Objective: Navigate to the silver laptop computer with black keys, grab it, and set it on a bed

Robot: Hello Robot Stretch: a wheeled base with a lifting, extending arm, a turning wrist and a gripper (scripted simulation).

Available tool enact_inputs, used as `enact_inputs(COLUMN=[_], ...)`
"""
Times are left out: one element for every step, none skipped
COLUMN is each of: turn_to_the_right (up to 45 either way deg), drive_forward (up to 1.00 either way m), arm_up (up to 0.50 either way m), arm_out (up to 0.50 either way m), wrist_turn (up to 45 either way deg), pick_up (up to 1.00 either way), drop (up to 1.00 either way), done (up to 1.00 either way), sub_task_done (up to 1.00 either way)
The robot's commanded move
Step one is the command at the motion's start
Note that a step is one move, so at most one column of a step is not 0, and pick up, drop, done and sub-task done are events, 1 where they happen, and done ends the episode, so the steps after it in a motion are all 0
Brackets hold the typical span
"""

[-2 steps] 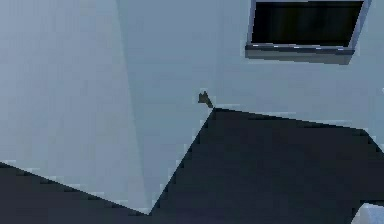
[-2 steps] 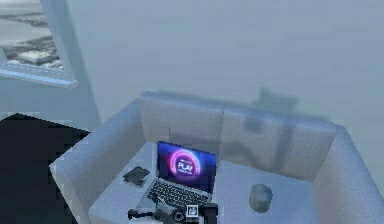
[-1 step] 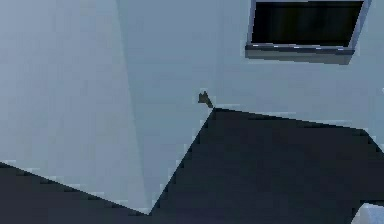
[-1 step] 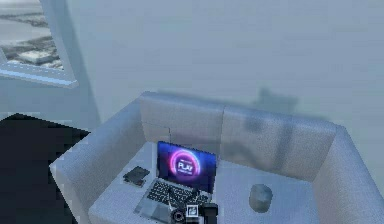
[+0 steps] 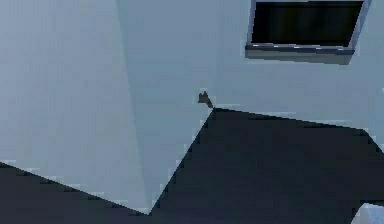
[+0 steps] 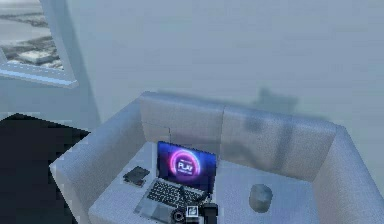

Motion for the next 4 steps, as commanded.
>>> enact_inputs(turn_to_the_right=[0.0, 0.0, 0.0, 0.0], drive_forward=[0.0, 0.0, 0.0, 0.0], arm_up=[-0.3, 0.0, 0.1, 0.5], arm_out=[0.0, 0.0, 0.0, 0.0], wrist_turn=[0.0, 0.0, 0.0, 0.0], pick_up=[0.0, 1.0, 0.0, 0.0], drop=[0.0, 0.0, 0.0, 0.0], done=[0.0, 0.0, 0.0, 0.0], sub_task_done=[0.0, 0.0, 0.0, 0.0])
